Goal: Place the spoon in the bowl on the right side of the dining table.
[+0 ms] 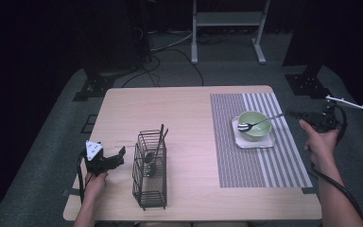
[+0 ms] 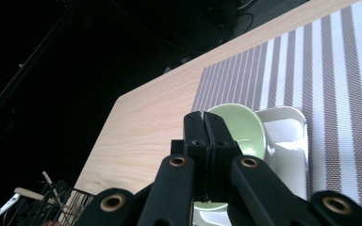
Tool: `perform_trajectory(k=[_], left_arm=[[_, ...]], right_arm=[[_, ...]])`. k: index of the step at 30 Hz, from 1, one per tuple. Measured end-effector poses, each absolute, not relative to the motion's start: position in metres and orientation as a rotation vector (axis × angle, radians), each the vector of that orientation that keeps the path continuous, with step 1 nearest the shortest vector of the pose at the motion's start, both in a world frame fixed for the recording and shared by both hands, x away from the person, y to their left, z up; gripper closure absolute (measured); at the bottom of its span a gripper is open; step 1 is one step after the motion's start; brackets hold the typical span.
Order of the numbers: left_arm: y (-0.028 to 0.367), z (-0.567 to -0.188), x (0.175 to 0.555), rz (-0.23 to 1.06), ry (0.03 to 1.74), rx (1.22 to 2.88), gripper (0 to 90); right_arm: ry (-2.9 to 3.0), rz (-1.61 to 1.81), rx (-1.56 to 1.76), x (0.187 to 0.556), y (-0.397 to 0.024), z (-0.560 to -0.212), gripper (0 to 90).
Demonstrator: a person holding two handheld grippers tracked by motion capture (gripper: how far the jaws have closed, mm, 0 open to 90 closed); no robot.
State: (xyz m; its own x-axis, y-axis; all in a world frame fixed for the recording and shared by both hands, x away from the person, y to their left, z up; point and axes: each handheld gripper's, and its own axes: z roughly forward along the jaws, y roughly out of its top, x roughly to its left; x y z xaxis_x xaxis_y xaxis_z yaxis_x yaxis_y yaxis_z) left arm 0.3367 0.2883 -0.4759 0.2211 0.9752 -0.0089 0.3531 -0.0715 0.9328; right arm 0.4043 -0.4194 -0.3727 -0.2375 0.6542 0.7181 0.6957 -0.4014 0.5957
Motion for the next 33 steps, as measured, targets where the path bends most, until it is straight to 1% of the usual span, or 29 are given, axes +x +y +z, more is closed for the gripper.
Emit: perform_trajectory(k=[24, 33], left_arm=[[0.288, -0.476, 0.337, 0.871, 1.286, 1.599, 0.0], [0.288, -0.476, 0.338, 0.871, 1.301, 1.596, 0.0]], right_arm=[[-1.644, -1.761, -2.007, 0.406, -0.438, -0.383, 89.3], [-1.645, -1.735, -2.025, 0.415, -0.440, -0.388, 89.3]])
